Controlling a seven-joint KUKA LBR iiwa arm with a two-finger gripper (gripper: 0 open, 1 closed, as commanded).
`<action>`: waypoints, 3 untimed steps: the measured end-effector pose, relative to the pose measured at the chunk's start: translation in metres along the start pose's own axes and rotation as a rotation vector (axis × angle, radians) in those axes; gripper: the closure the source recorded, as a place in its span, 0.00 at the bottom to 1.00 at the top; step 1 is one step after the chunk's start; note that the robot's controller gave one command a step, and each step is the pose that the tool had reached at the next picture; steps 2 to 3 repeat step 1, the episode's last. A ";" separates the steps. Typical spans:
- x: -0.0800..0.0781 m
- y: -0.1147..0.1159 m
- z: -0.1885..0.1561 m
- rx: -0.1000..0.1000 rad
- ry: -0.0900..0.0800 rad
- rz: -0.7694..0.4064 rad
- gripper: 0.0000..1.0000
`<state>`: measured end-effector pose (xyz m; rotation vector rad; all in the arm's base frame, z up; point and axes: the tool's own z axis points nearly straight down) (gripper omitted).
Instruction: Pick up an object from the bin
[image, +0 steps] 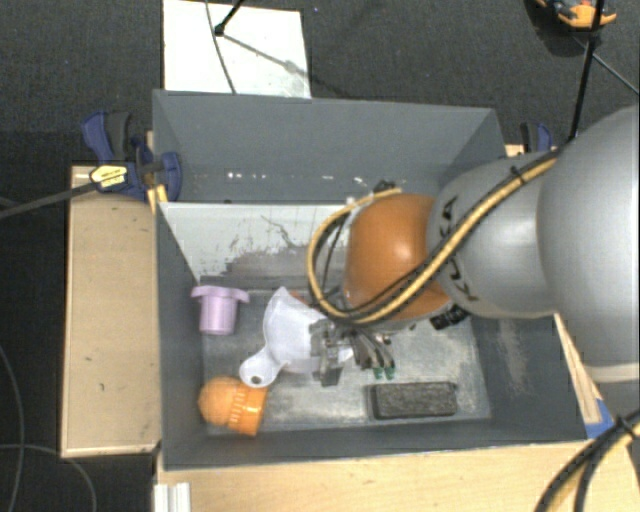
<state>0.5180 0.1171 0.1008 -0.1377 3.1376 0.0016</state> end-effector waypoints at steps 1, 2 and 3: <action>-0.001 0.000 -0.007 0.000 -0.003 0.001 1.00; -0.001 0.000 -0.007 0.000 -0.003 0.001 1.00; -0.001 0.000 -0.007 0.000 -0.003 0.001 1.00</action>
Offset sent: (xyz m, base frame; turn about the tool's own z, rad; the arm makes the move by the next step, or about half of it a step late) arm 0.0000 -0.0001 0.0027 0.0000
